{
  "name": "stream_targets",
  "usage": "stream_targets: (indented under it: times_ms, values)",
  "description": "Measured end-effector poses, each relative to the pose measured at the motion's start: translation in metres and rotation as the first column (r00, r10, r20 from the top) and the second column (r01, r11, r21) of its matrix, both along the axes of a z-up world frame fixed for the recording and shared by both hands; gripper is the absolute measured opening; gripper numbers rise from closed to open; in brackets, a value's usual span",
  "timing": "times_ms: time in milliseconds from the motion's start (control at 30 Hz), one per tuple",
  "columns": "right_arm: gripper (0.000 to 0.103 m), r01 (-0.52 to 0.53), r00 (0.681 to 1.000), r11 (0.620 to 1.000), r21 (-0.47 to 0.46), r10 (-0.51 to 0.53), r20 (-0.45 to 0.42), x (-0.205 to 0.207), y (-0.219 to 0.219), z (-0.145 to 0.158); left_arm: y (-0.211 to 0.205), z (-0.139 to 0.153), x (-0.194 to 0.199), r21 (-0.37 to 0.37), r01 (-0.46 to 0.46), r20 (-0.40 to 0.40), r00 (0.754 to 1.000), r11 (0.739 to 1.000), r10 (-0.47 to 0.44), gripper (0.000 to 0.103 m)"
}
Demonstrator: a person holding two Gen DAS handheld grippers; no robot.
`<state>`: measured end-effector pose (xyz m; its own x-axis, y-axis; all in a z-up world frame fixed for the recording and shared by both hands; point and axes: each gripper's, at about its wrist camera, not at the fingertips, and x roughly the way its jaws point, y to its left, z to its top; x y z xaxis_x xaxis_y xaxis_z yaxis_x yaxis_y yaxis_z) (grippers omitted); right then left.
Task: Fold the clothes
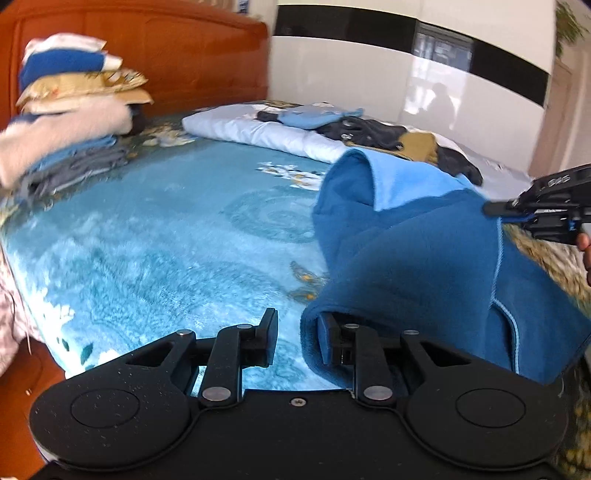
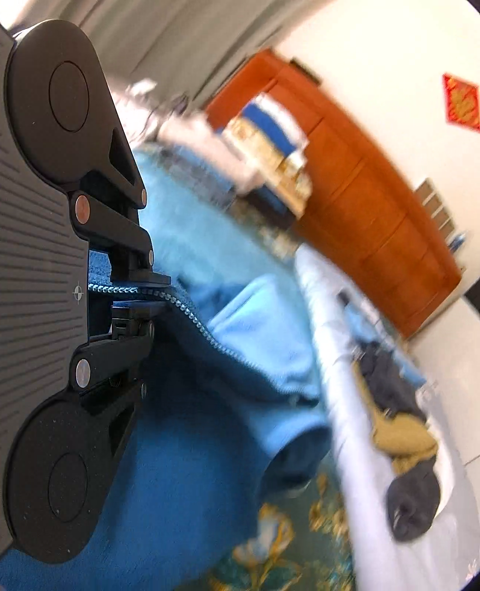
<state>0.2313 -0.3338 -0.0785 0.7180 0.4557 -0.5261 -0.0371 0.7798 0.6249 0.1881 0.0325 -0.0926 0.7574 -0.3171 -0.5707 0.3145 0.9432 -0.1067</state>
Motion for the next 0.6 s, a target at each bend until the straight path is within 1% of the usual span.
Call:
stream_targets:
  times_ms: [67, 133, 167, 233, 267, 367, 433, 500, 600]
  values:
    - [0.005, 0.016, 0.996, 0.999, -0.05, -0.02, -0.083, 0.003, -0.001, -0.017, -0.003, -0.003, -0.003, 0.022, 0.006, -0.006, 1.0, 1.0, -0.006, 0.024]
    - [0.006, 0.024, 0.991, 0.999, -0.042, -0.03, -0.131, 0.005, -0.001, -0.03, -0.002, -0.007, -0.003, 0.026, 0.004, -0.023, 1.0, 1.0, -0.004, 0.024]
    - [0.007, 0.025, 0.991, 0.999, -0.039, -0.03, -0.131, 0.004, -0.002, -0.03, -0.001, -0.008, -0.003, 0.022, 0.001, -0.03, 1.0, 1.0, -0.001, 0.024]
    - [0.007, 0.024, 0.992, 0.999, -0.035, -0.028, -0.123, 0.001, -0.002, -0.026, 0.0, -0.009, -0.003, 0.013, 0.0, -0.035, 0.999, 1.0, 0.001, 0.024]
    - [0.01, 0.023, 0.993, 0.999, -0.033, -0.027, -0.119, -0.001, -0.002, -0.025, 0.001, -0.009, -0.003, 0.011, 0.003, -0.032, 0.999, 1.0, -0.003, 0.024]
    - [0.017, 0.011, 0.999, 0.991, -0.131, -0.018, -0.051, -0.008, 0.002, -0.001, 0.001, -0.01, -0.002, 0.006, 0.022, -0.029, 0.999, 1.0, -0.022, 0.024]
    - [0.019, -0.002, 1.0, 0.98, -0.2, 0.002, -0.002, -0.009, 0.006, 0.017, -0.002, -0.012, -0.001, 0.003, 0.046, -0.03, 0.999, 0.999, -0.046, 0.024]
    - [0.019, -0.054, 0.998, 0.97, -0.238, 0.062, 0.026, 0.007, 0.019, 0.031, -0.006, -0.015, 0.001, 0.003, 0.062, -0.035, 0.997, 0.998, -0.062, 0.024]
    - [0.019, -0.187, 0.98, 0.945, -0.267, 0.198, 0.014, 0.045, 0.048, 0.036, -0.01, -0.018, 0.005, 0.001, 0.078, -0.034, 0.996, 0.997, -0.078, 0.024]
